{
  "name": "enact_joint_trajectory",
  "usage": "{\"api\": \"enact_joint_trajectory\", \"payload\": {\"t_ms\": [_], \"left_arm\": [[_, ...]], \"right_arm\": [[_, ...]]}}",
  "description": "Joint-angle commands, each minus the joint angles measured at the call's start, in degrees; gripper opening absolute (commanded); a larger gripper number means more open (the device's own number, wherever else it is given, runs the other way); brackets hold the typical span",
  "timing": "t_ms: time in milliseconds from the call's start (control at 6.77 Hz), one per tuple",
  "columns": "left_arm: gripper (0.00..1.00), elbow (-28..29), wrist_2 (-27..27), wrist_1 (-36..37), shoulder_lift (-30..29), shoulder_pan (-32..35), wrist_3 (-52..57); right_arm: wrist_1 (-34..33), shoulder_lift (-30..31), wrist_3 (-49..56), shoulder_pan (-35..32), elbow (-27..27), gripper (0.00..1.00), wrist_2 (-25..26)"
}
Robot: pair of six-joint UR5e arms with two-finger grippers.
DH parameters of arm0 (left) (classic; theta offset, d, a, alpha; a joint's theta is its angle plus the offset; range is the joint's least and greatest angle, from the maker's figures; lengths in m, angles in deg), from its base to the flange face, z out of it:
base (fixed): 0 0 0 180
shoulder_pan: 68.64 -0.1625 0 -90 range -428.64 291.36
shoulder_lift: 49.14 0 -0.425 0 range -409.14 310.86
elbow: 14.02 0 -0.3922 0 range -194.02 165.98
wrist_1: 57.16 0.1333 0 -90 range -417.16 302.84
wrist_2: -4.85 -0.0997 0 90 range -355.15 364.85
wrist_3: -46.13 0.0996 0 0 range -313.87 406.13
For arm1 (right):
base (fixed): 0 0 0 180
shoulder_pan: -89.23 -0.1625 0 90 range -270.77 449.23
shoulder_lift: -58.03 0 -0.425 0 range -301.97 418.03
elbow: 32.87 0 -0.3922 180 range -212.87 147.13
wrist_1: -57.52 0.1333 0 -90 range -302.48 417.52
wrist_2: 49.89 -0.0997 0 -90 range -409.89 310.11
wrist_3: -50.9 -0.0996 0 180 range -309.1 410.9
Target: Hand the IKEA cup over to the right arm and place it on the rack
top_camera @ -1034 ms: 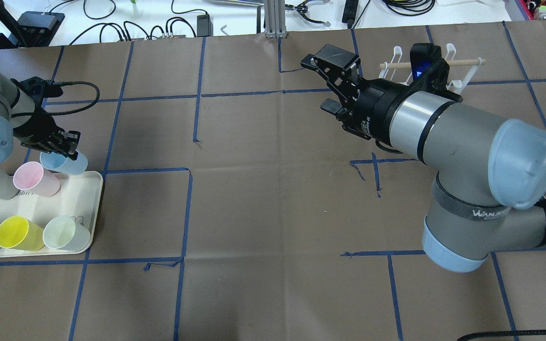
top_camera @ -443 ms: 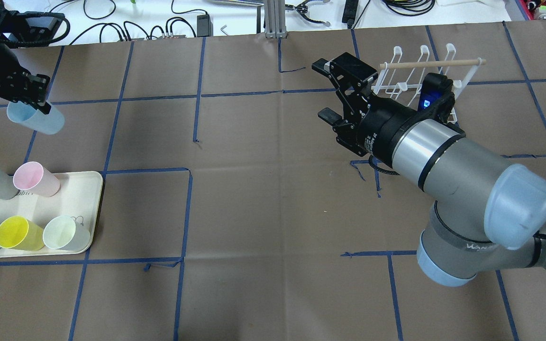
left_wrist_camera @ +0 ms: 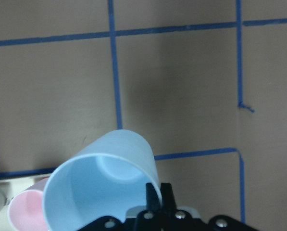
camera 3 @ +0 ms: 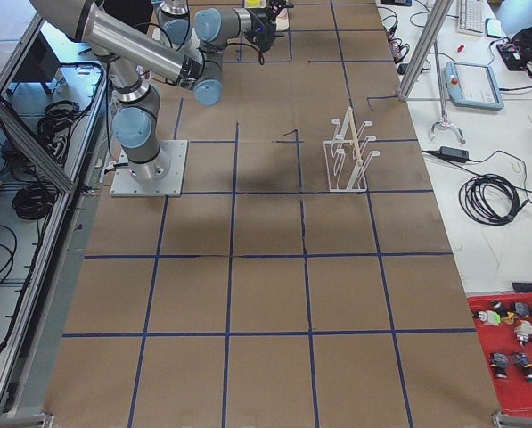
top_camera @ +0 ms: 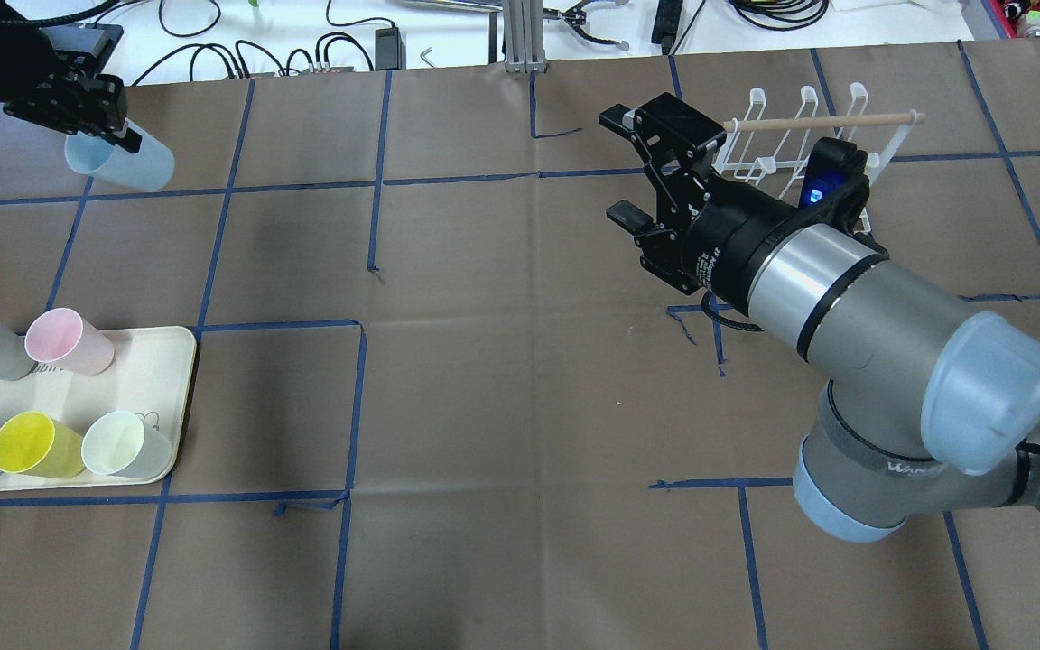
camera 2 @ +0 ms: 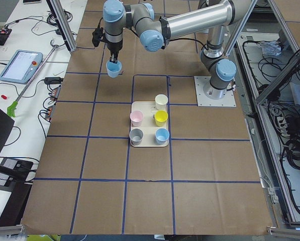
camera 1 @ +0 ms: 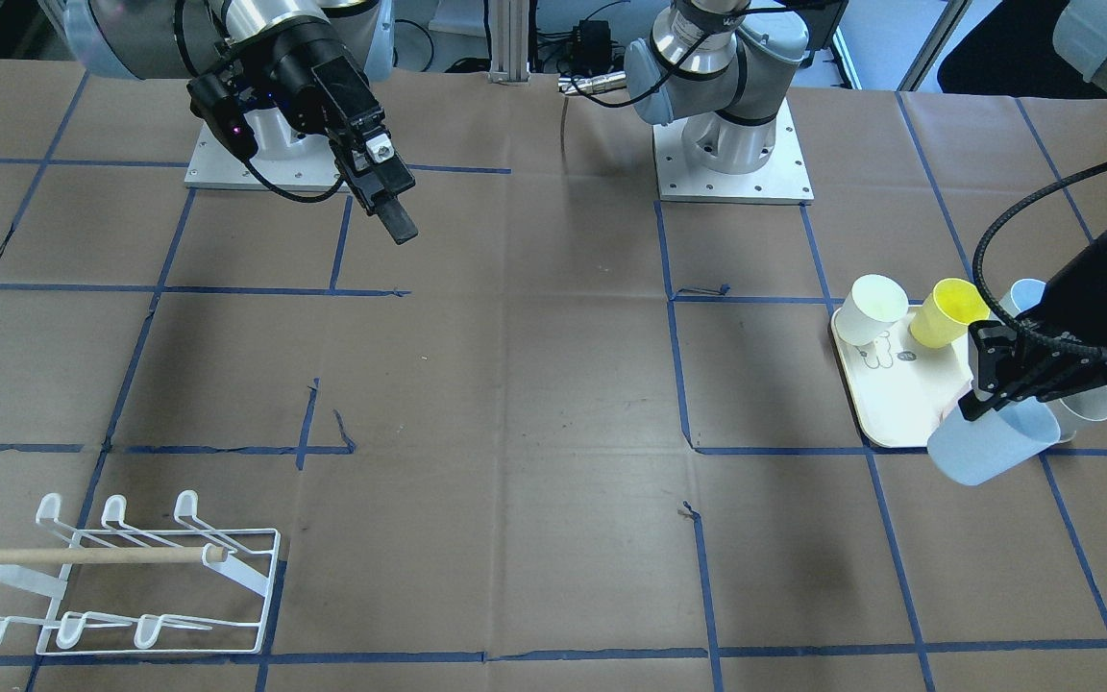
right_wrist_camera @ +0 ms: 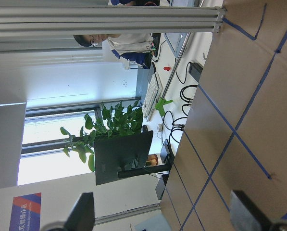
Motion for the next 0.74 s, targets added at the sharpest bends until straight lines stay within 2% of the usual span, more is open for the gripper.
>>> {"api": "enact_joint_trajectory", "payload": {"t_ms": [0,148,443,591], "left_arm": [[0.0,-3.0,16.2,10.3,0.1,1.5,0.0],[0.0,-7.8,23.6,19.8,0.6,2.5,0.0],[0.0,-17.9,31.5,44.8,1.2,6.9,-0.6],[0.0,-22.4,34.7,55.1,0.8,8.7,-0.4]], "right_arm": [[0.0,-0.2,0.0,0.0,-0.2,1.0,0.0],[-0.1,-0.4,0.0,0.1,-0.2,1.0,0.0],[0.0,-1.0,0.0,0.1,-0.1,1.0,0.0],[0.1,-1.0,0.0,0.0,-0.2,1.0,0.0]]}}
